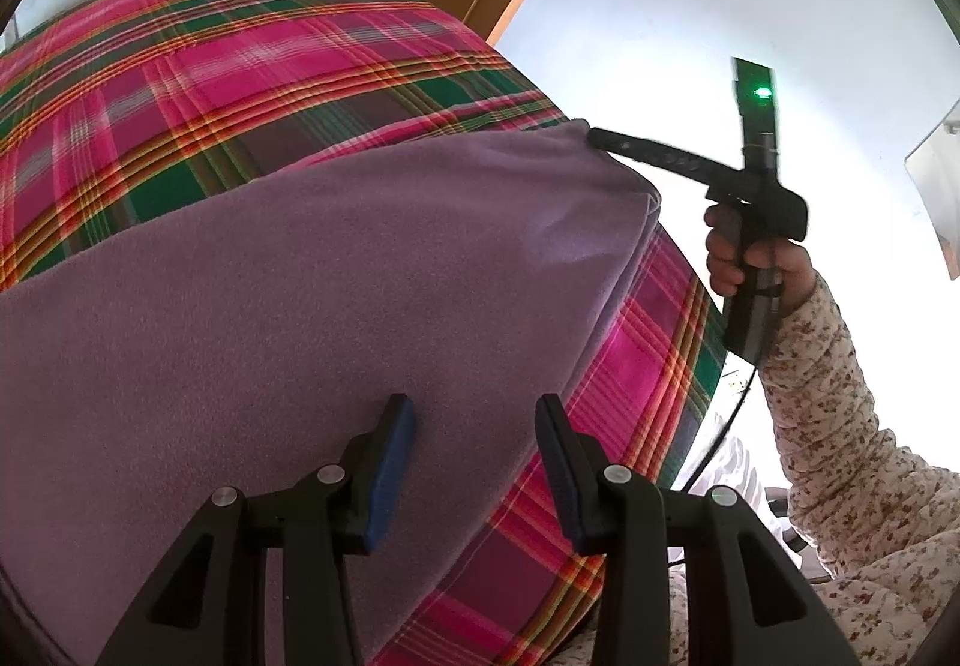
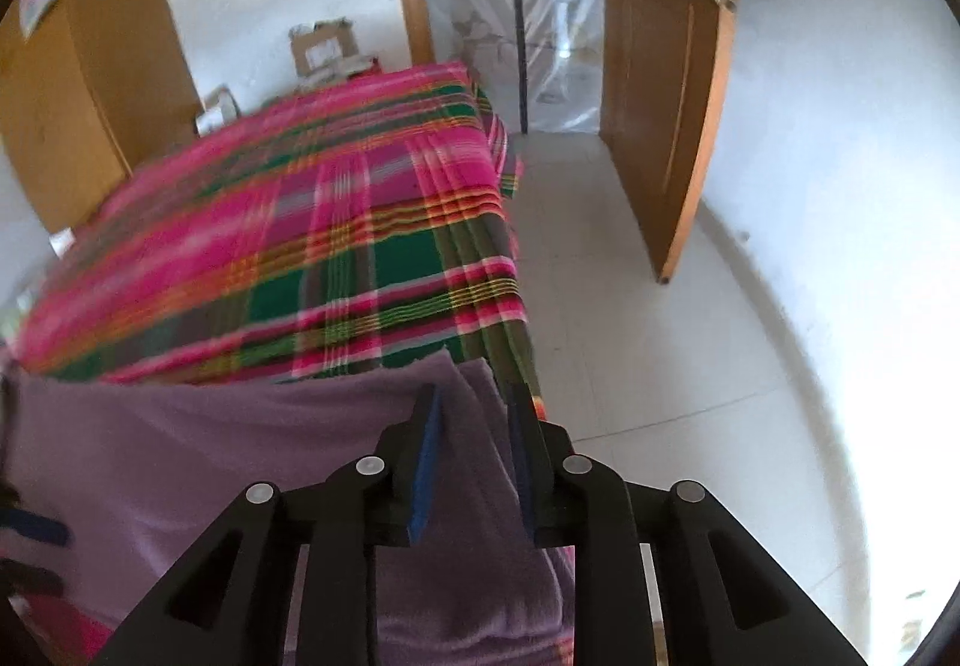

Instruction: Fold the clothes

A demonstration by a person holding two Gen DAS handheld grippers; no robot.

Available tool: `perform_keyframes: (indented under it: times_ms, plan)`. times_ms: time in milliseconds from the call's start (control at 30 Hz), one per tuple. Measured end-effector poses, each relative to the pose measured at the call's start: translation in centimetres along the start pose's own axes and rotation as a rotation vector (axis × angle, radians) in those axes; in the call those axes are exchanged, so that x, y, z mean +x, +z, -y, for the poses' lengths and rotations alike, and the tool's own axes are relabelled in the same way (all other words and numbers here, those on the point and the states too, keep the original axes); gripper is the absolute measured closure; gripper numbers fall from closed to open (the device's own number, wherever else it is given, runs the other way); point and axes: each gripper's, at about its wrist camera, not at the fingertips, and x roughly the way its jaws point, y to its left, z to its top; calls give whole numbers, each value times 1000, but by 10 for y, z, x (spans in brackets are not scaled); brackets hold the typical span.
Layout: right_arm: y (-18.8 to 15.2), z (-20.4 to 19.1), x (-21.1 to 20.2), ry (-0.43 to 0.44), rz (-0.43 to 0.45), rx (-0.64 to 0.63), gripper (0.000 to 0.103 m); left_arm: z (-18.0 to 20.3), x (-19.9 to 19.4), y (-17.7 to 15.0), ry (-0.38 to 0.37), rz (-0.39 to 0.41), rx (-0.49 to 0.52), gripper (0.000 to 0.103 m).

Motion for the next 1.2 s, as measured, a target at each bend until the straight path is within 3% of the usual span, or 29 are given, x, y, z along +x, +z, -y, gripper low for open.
perform_keyframes:
  times_ms: [133,267,400,833,1200]
  plan:
    - [-7,26,-17,76,12,128,76,0,0,1,1,1,-4,61]
    - [-19,33,-23,93,5,160,74,0,-1,0,4,3,-7,61]
    - [-33,28,-26,79,-3,141,57,-1,-1,1,5,5,-7,61]
    - [-53,18,-30,3,8,108,57,-1,0,4,16,2,-4,61]
    - [-60,-4,-38,-112,60,54,70,12,10,15,1,-6,23,61]
